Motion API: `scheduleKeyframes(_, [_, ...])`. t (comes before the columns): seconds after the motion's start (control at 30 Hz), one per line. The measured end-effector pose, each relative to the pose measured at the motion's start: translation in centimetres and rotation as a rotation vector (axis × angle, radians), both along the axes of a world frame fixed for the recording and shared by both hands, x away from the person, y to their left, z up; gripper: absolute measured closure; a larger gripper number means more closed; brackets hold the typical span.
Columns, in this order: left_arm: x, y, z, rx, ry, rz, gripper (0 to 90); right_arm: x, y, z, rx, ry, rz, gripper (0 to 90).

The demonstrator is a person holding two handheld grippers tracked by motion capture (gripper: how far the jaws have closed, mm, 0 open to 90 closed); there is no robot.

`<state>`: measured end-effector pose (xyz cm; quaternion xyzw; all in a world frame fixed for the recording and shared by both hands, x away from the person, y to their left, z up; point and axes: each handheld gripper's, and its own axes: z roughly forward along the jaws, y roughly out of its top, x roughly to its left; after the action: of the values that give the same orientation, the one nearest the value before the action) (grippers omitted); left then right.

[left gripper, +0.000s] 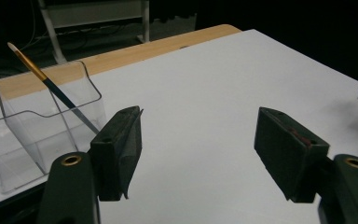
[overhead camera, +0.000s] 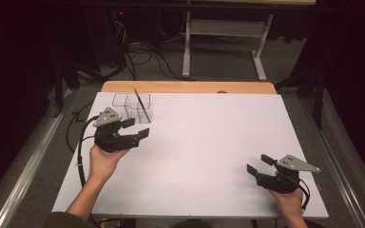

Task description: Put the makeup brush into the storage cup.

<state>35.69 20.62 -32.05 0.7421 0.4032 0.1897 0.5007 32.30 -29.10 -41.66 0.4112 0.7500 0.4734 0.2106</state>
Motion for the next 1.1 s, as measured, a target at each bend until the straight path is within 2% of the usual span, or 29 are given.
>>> scheduleKeyframes(0.53, [-0.8,-0.2,-0.9,0.0,0.015,-0.016,32.5,0.0,0.0,0.0,0.002,0.0,0.001,29.2])
scheduleKeyframes(0.83, [-1.3,-0.6,-1.6,-0.014,0.028,-0.031,32.4,0.0,0.0,0.0,0.003,0.002,0.0,29.3])
scheduleKeyframes(1.1, [-1.6,-1.3,-2.1,-0.011,0.024,-0.04,32.4,0.0,0.0,0.0,0.003,0.0,0.002,29.3])
